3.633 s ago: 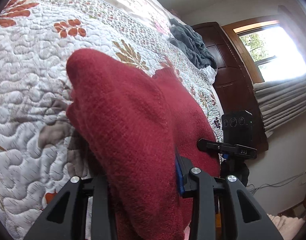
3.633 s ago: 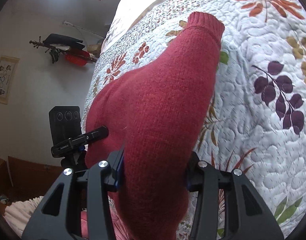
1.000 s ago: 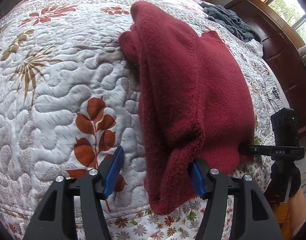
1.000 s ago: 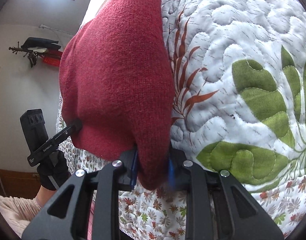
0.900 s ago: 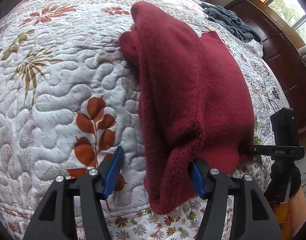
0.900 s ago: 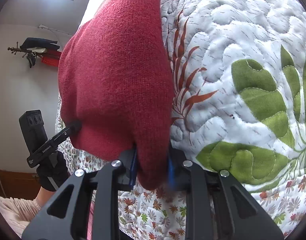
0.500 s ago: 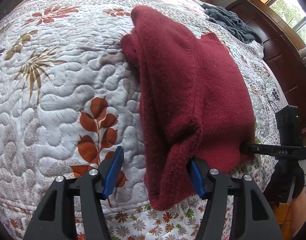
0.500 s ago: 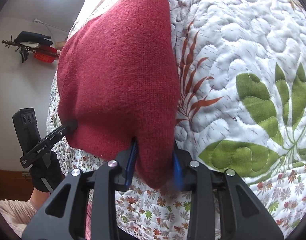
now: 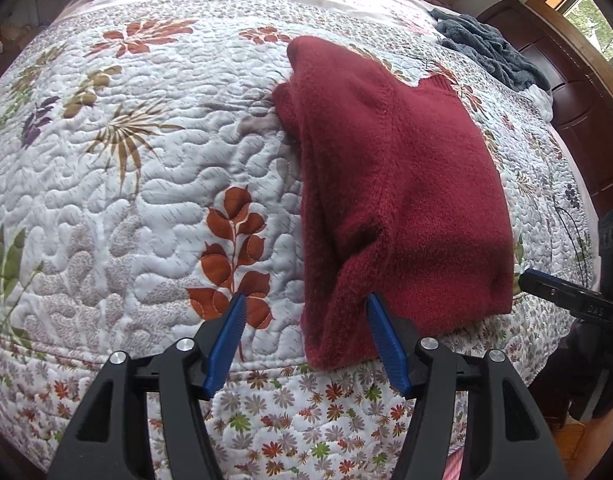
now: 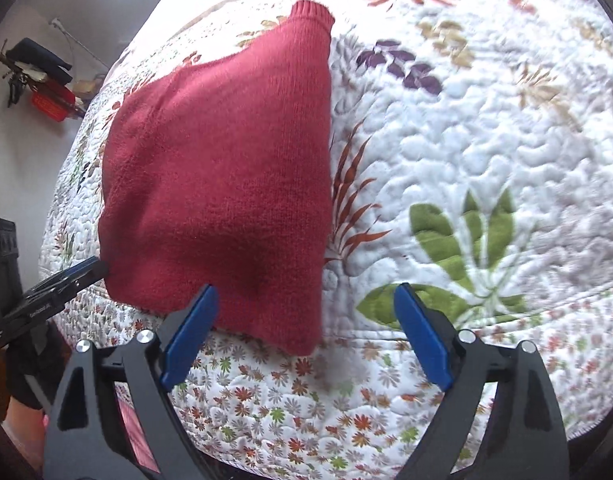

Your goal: Fold small clothes

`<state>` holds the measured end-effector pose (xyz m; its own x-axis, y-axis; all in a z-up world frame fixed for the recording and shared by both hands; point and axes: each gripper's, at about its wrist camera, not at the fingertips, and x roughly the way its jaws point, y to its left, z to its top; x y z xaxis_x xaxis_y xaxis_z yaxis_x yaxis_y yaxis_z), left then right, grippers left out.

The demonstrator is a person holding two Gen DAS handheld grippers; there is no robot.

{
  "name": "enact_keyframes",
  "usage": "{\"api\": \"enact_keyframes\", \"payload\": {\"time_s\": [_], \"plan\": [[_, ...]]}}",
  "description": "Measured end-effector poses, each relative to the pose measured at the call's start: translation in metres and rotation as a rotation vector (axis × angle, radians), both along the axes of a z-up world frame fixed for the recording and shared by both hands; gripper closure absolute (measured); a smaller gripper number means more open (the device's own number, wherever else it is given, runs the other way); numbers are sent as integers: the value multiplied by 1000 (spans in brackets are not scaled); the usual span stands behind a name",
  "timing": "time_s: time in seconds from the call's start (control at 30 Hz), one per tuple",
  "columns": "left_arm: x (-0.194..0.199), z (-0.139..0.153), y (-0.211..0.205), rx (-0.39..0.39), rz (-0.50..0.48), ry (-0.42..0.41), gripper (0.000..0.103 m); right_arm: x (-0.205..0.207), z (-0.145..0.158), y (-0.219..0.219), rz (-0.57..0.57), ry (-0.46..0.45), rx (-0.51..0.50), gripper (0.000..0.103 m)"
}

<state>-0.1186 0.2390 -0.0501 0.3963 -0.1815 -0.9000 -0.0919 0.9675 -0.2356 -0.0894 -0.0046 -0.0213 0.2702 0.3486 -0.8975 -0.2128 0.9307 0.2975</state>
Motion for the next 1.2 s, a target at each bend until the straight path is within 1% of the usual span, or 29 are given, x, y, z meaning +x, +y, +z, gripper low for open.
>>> {"api": "enact_keyframes", "payload": {"time_s": [0.1,0.17,0.27,0.4,0.47,0.57,0.67,0.8,0.87,1.2], "plan": [[-9,9,-2,17,21,-6,38,-7,11,4,-14,-19,-53,12],[-14,16,-5,30,38,-6,38,-14,19,9,-14,-56,-103,12],[-20,25,-8,48,51,-14,38,-22,26,15,-13,-79,-143,11],[-28,38,-12,87,57,-33,37,-29,34,15,-32,-89,-141,10],[-30,45,-15,110,63,-43,30,-31,38,14,-56,-87,-162,9],[-30,54,-23,138,64,-54,28,-37,47,12,-67,-93,-158,9],[-34,63,-31,156,70,-65,22,-43,54,13,-75,-95,-189,8],[-39,74,-39,185,74,-82,18,-53,67,16,-76,-123,-225,6],[-43,78,-42,195,76,-87,18,-57,73,17,-75,-138,-241,6],[-60,93,-49,227,101,-109,17,-79,92,28,-52,-159,-220,6]]}}
